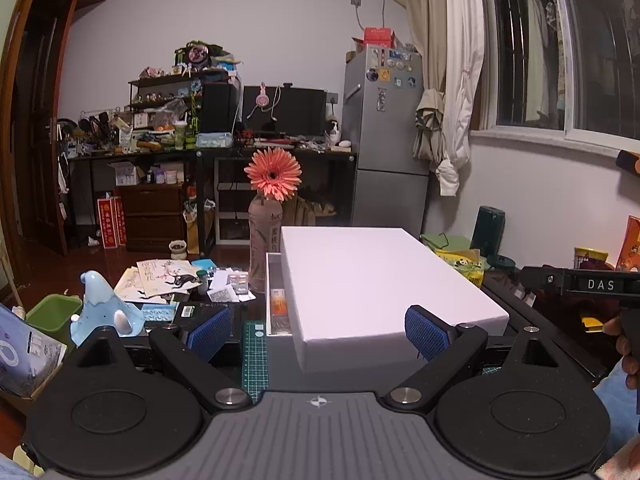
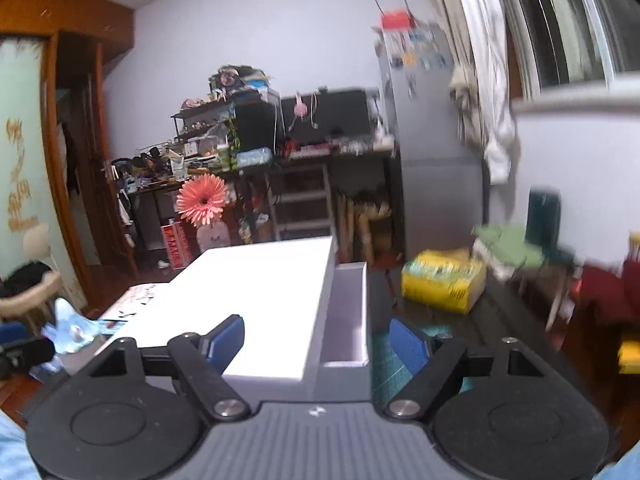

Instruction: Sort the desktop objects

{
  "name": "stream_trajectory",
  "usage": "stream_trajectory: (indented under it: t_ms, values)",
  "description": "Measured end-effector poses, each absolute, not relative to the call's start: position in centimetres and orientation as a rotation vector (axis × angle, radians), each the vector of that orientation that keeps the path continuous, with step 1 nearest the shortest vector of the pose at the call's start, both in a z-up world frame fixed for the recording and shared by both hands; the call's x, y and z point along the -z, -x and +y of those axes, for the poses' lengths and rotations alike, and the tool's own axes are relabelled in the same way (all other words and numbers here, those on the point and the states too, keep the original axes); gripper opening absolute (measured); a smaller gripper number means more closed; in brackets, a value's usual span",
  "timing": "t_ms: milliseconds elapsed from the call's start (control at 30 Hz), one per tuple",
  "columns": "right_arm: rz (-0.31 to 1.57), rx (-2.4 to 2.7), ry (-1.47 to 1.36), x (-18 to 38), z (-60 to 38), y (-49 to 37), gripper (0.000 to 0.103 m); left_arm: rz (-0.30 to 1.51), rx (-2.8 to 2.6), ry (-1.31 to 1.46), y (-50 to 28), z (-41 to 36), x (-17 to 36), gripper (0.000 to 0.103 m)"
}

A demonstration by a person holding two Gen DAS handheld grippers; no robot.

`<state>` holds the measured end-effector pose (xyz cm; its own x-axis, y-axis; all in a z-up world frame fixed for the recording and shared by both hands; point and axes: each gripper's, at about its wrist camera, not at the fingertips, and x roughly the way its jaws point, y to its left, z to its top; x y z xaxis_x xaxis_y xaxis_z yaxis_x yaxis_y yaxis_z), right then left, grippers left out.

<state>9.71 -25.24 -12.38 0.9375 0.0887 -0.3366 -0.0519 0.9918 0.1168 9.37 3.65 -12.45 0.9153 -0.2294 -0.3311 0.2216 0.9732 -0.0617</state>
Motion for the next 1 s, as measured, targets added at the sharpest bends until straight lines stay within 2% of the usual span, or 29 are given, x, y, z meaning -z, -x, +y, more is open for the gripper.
stream_trajectory:
  t_ms: [67,233,333,633,767,900,967,1000]
  values:
    - [0.306,-0.085,-0.09,12.2,-25.1,-9.5,0.088,0.345,0.231,0.023,-9.7,3.6,12.5,0.094]
    - [0.283,-0.152,-0.164,12.1,-26.3,-9.7,0.09,0.335,0.23,0.02,-10.4,3.4,12.5,0.095]
    - [0.358,-0.267,-0.2,12.3,-27.1,-10.6,0.097,0.348,0.237,0.053,-11.1,3.4,12.5,0.095]
    - [0.381,-0.334,-0.28,13.0,-27.8,-11.8,0.095,0.412,0.261,0.147,-13.6,2.9,13.1,0.094]
    - [0.433,-0.31,-0.35,13.9,-28.2,-12.8,0.081,0.447,0.268,0.209,-14.5,3.1,13.4,0.092]
    - [0.461,-0.278,-0.337,14.4,-28.1,-13.9,0.058,0.481,0.276,0.245,-15.2,3.1,13.6,0.083]
    - [0.481,-0.267,-0.321,14.6,-27.9,-14.4,0.045,0.496,0.283,0.247,-15.4,3.0,13.7,0.078]
    - [0.485,-0.266,-0.316,14.7,-27.7,-14.5,0.035,0.503,0.284,0.249,-15.5,3.0,13.8,0.074]
